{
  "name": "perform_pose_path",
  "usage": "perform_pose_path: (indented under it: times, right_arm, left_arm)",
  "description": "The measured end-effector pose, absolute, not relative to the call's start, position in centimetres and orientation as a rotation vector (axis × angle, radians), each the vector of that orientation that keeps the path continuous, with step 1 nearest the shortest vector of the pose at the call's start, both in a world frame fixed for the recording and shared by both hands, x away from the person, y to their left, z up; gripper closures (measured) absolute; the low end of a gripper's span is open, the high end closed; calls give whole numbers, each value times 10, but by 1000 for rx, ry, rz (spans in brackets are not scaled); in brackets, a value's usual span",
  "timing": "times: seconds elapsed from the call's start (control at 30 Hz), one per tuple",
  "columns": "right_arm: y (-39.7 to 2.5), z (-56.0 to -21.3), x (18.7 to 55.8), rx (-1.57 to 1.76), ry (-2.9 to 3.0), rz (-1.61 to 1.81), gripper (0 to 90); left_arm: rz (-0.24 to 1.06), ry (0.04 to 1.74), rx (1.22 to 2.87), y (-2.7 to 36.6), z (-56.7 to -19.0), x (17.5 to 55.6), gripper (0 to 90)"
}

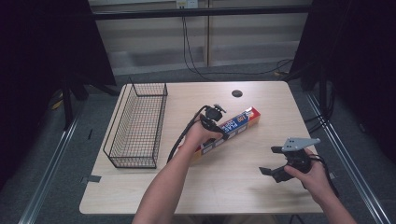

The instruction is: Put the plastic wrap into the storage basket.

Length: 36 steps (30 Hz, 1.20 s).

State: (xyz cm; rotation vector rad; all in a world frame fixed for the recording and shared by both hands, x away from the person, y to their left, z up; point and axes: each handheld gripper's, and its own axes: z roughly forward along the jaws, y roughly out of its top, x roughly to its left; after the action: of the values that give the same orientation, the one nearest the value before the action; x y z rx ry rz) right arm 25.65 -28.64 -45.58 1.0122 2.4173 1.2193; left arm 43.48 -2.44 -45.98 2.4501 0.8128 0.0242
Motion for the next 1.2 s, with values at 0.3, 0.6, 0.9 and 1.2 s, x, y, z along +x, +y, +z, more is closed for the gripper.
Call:
perform_pose_path:
  times: [0.3, 0.6, 0.9, 1.2]
  right_arm:
    - [-287, -455, 256, 1015, 2413, 1234, 42]
    - [-288, -454, 256, 1010, 2411, 1240, 42]
    - [-290, -453, 256, 1020, 2399, 1248, 41]
    - [-289, -453, 256, 1017, 2402, 1246, 41]
  left_arm:
    - [76, 760, 2521, -32, -461, 435, 381]
    - [78, 883, 2553, -23, -446, 430, 425]
    - [87, 956, 2536, 4, -420, 429, 428]
    - [105, 1025, 2498, 20, -397, 428, 428]
